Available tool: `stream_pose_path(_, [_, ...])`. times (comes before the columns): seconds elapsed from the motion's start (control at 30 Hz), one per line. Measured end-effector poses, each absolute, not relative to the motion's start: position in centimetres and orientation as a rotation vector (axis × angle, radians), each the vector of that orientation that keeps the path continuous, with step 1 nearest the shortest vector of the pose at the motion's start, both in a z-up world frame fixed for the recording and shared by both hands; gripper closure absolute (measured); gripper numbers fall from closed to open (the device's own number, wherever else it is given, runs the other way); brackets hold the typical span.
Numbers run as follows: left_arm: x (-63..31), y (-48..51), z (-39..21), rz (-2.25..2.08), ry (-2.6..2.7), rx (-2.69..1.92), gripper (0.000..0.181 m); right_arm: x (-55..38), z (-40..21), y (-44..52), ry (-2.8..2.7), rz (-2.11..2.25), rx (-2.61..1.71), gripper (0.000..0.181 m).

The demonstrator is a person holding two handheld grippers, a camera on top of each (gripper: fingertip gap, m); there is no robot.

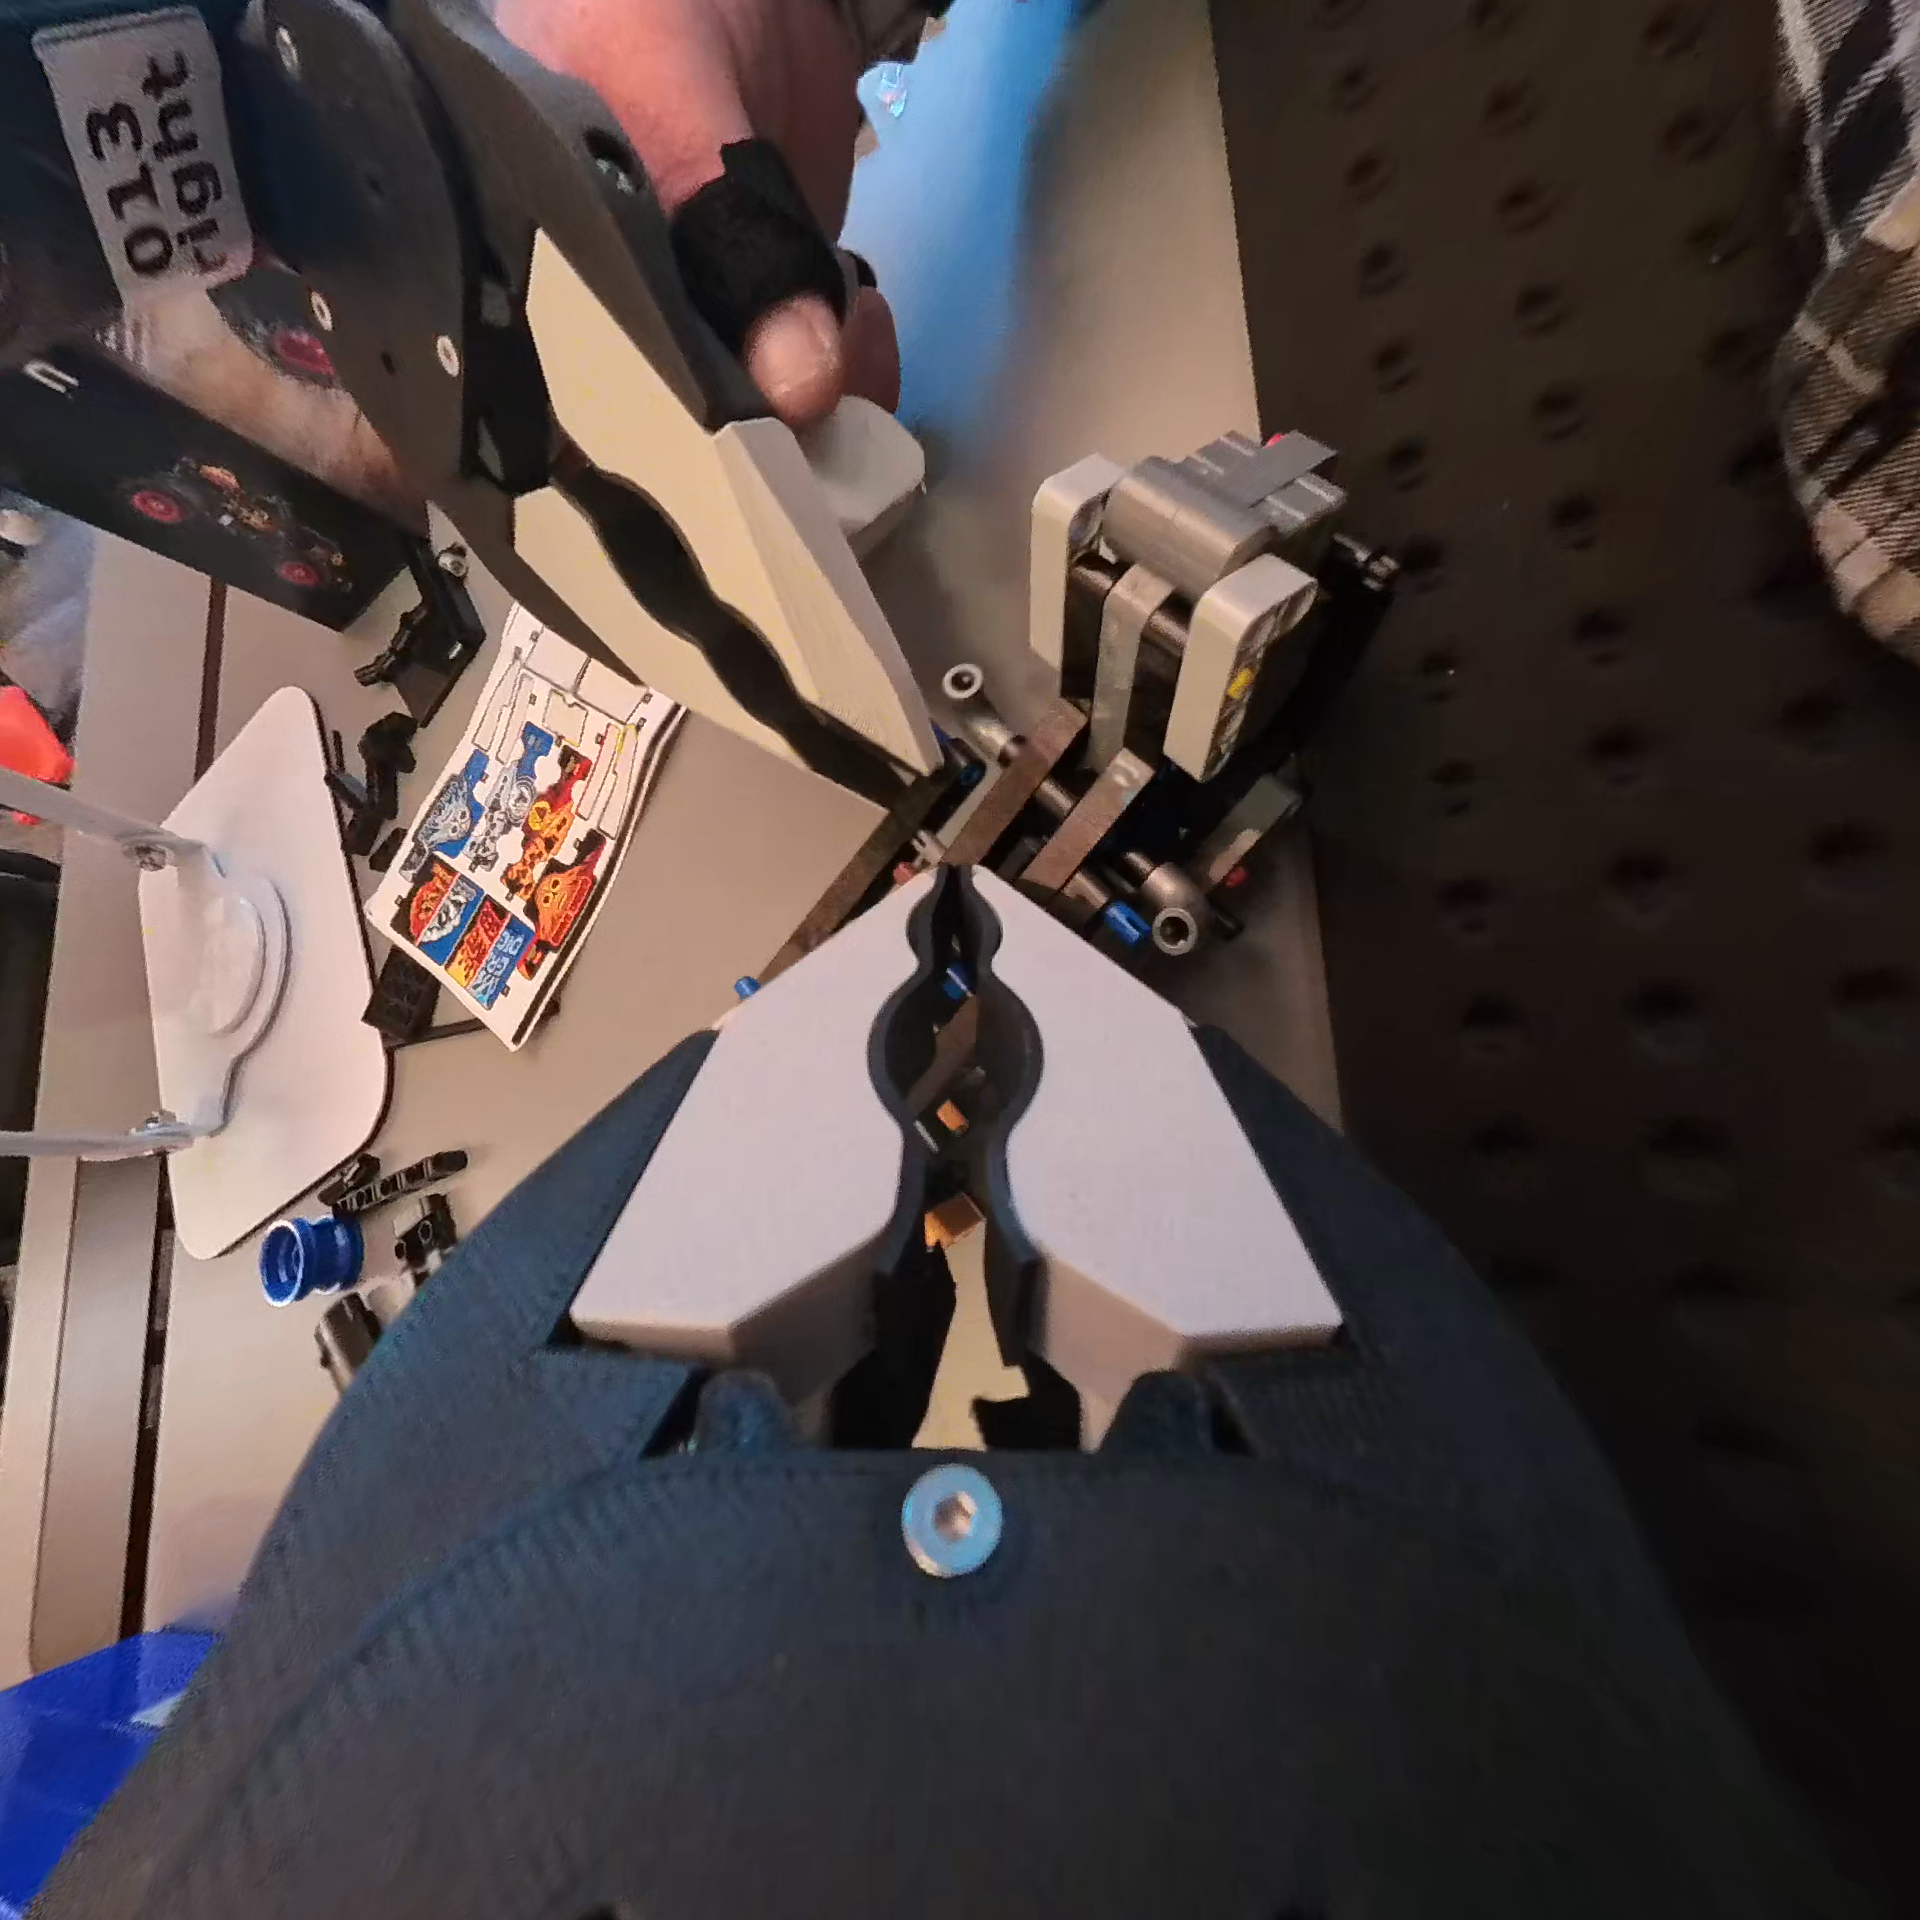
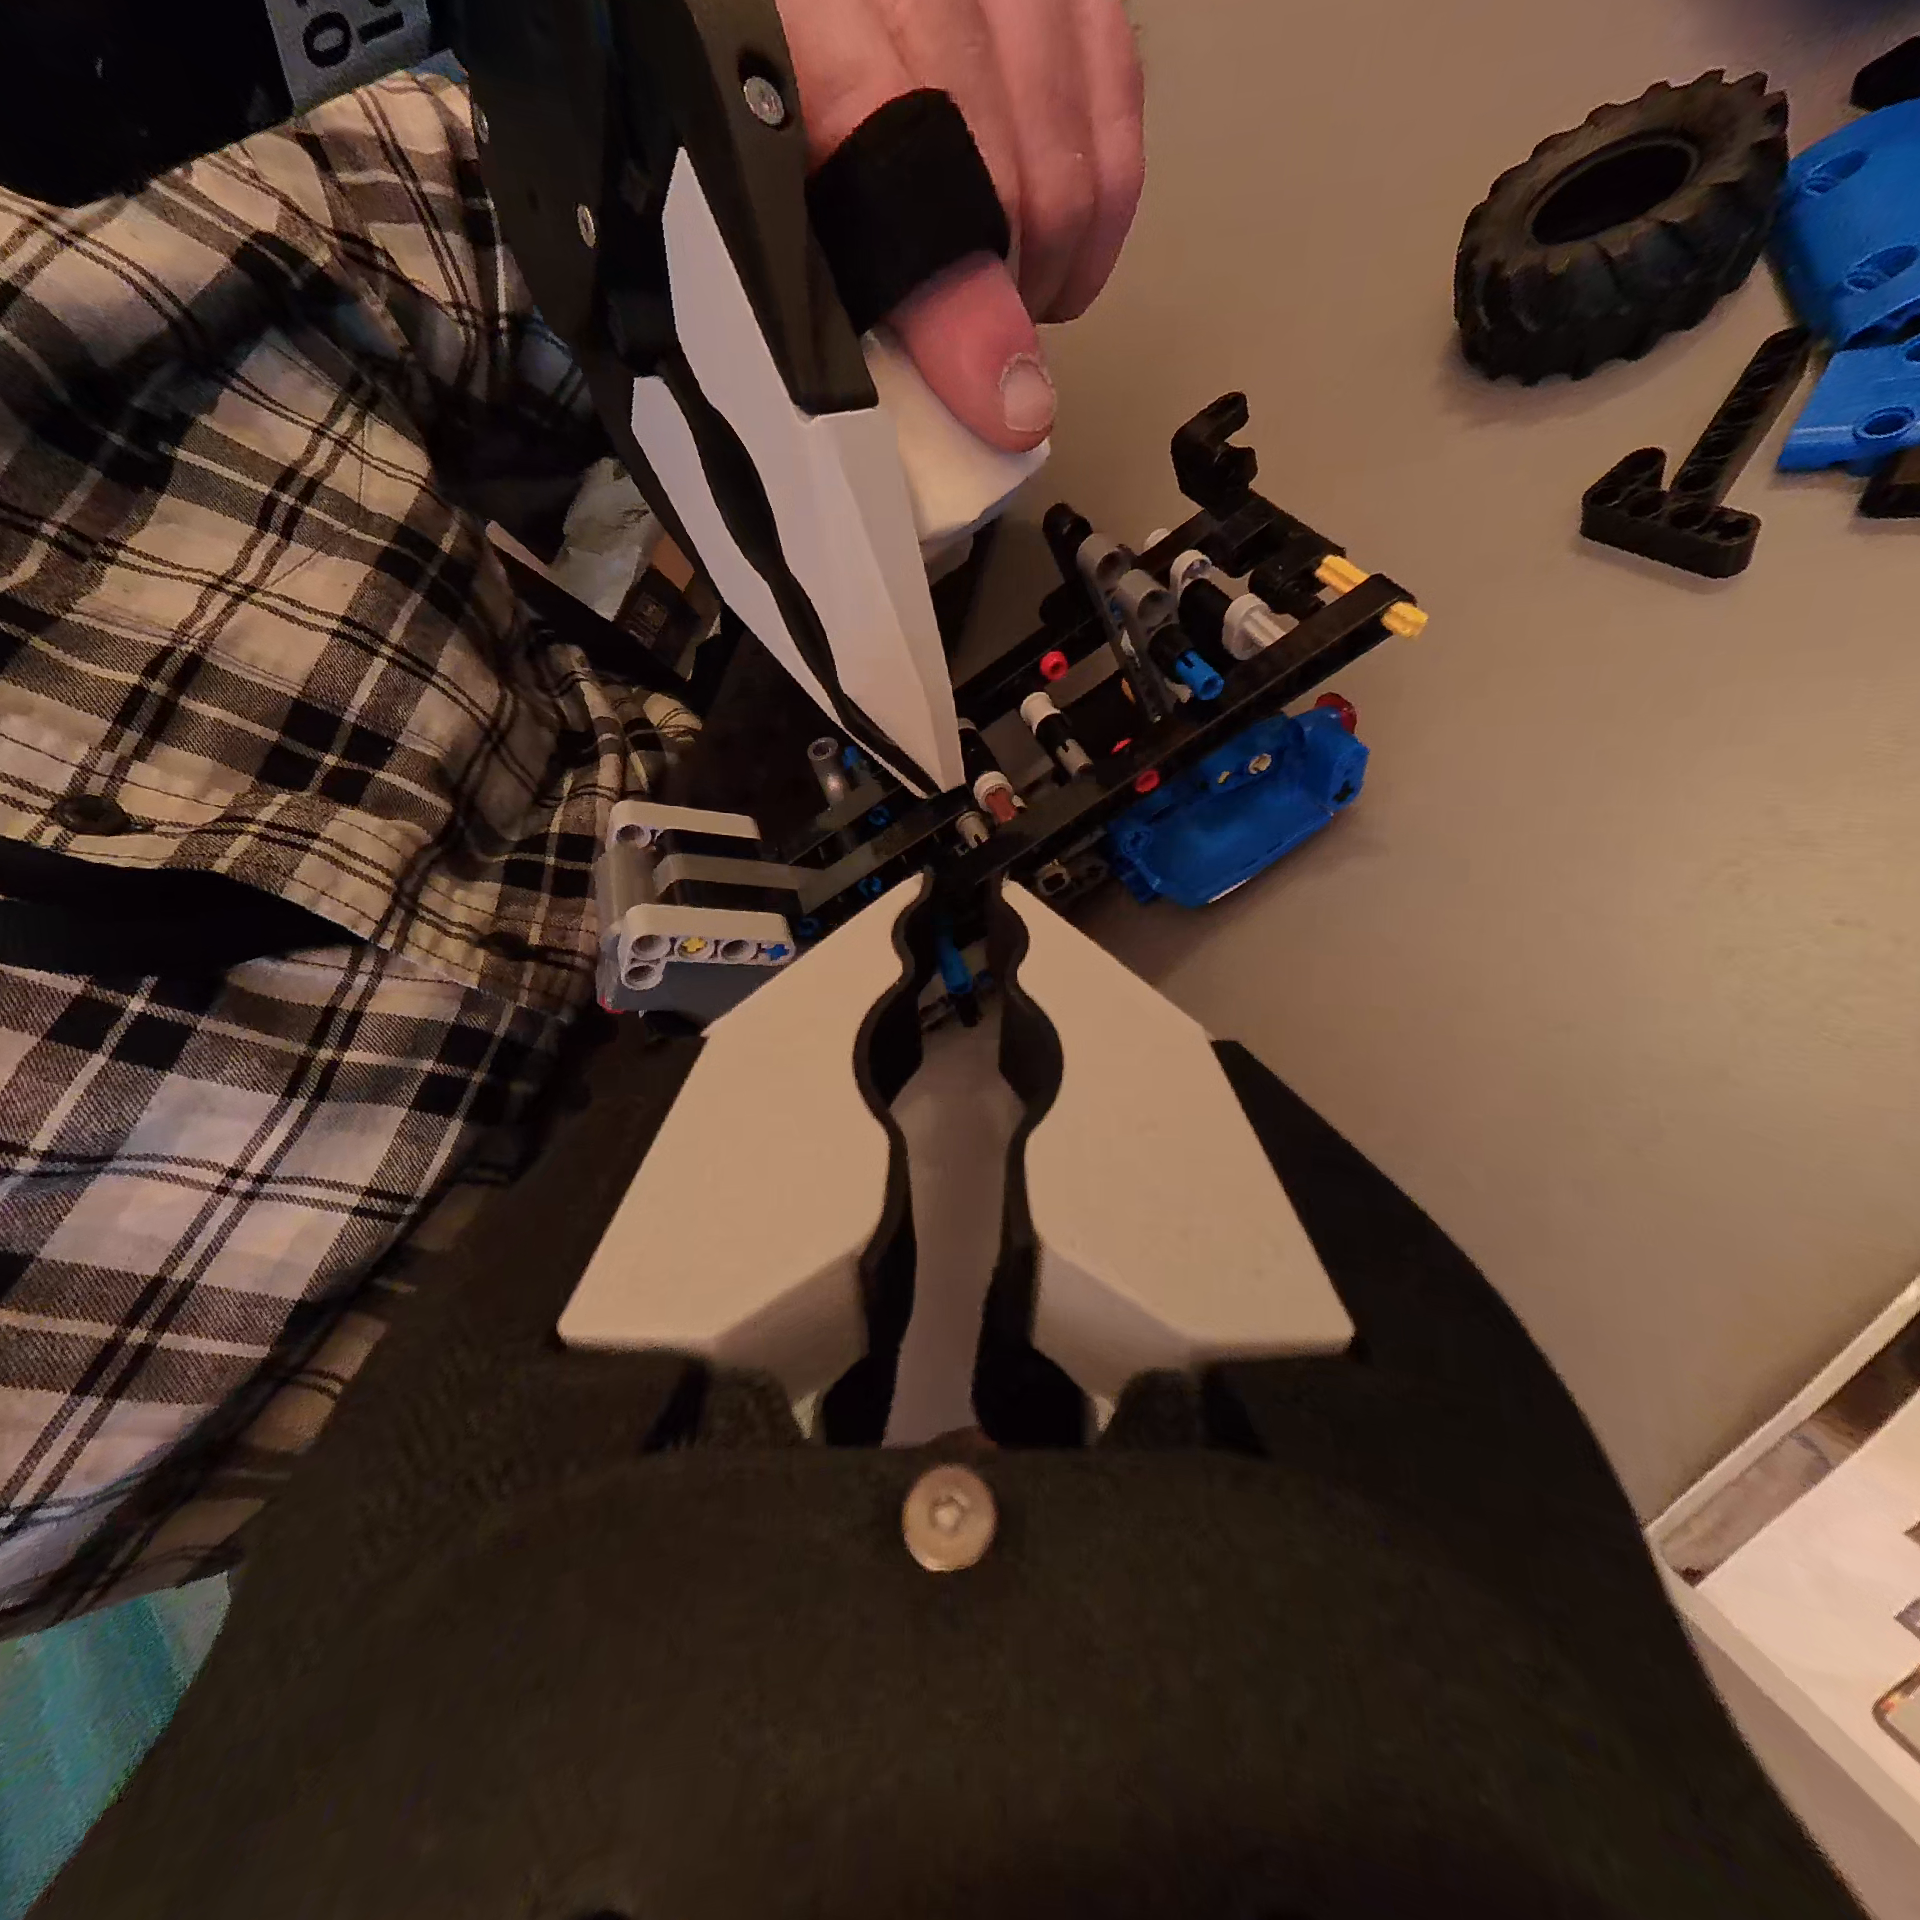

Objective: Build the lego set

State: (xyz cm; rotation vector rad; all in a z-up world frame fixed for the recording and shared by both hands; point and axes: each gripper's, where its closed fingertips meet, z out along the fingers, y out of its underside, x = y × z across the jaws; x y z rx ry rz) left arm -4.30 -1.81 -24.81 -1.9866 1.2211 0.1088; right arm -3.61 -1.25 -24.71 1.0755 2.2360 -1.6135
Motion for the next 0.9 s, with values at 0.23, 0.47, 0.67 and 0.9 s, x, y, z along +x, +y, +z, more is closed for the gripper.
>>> stream_pose_path(0.23, [-4.01,-1.69,-24.76,0.188,1.209,-1.929,0.181,-3.7,-24.77,-1.22,2.223,-1.632,1.066,0.181])
stream_pose_path(0.47, [-4.09,-1.87,-24.69,0.205,1.168,-1.908,0.181,-3.59,-24.49,-1.15,2.187,-1.645,1.1,0.179])
stream_pose_path(0.67, [-4.07,-2.01,-24.59,0.238,1.149,-1.884,0.181,-3.56,-24.63,-0.99,1.988,-1.634,1.2,0.174])
stream_pose_path(0.9, [-3.91,-2.16,-24.49,0.261,1.168,-1.847,0.181,-3.92,-24.75,-1.4,1.841,-1.602,1.249,0.172])
